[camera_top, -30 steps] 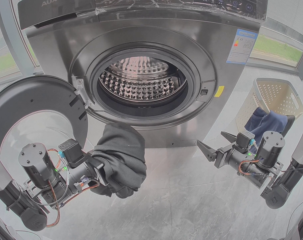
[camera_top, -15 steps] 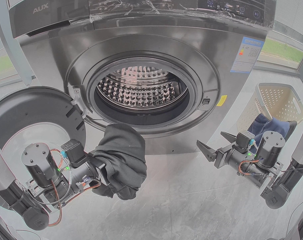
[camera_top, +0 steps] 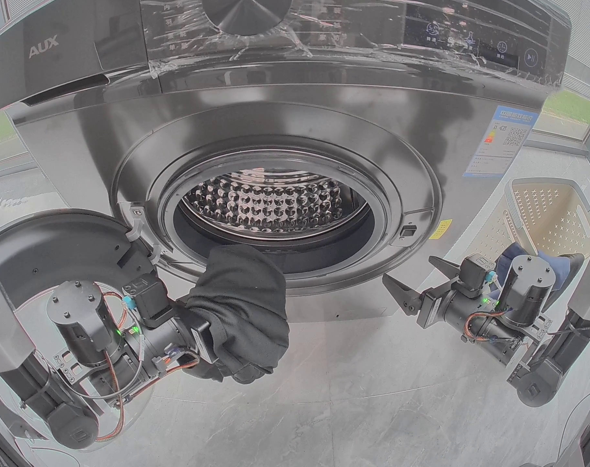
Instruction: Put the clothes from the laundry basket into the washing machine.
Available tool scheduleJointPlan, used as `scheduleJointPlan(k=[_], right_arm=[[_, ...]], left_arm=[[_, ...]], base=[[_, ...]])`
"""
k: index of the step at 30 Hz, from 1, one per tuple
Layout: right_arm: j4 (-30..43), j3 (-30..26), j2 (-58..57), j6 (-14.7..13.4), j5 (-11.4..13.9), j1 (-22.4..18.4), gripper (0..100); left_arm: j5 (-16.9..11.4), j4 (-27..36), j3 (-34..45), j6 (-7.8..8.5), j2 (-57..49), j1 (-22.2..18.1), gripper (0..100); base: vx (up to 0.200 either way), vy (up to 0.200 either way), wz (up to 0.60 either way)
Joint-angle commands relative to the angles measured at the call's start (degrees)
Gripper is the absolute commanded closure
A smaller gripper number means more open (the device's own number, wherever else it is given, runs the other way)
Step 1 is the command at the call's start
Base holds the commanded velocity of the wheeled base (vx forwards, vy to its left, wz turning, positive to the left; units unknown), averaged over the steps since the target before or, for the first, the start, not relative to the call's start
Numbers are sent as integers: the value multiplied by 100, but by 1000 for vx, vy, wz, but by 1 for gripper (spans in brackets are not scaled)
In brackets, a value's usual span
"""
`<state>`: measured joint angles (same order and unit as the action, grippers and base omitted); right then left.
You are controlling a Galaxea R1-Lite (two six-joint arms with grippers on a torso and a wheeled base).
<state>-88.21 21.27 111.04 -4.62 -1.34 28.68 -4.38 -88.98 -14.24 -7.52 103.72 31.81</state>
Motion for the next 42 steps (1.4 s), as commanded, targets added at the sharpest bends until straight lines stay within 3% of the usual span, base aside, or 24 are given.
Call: scheduleJointPlan(k=[1,12,15,18,24,26,28,42], right_arm=[[-3,0,5,-4,2,6,0],[-3,-159,-21,5,37,137,0],[-3,-659,-65,14,64,700,0],[-3,-818,-48,5,99,955,0],[-3,-1160,-4,-4,99,1306,0],[-3,-1178,-4,-4,99,1324,0],[-3,-1213,-4,-4,99,1342,0],[-3,-1222,5,-4,99,1412,0]], left_arm=[[-2,-14,0,-4,26,1,100],[-2,-14,-26,31,122,27,100],[42,-23,-281,67,298,142,100],[51,-14,-413,67,448,151,100],[130,3,-1336,93,1001,63,100],[121,3,-1529,155,1116,27,100],[130,3,-1986,357,1397,-16,100],[279,126,-3902,357,2794,-183,100]], base=[[0,0,0],[55,0,0],[0,0,0],[0,0,0],[0,0,0],[0,0,0],[0,0,0],[0,0,0]])
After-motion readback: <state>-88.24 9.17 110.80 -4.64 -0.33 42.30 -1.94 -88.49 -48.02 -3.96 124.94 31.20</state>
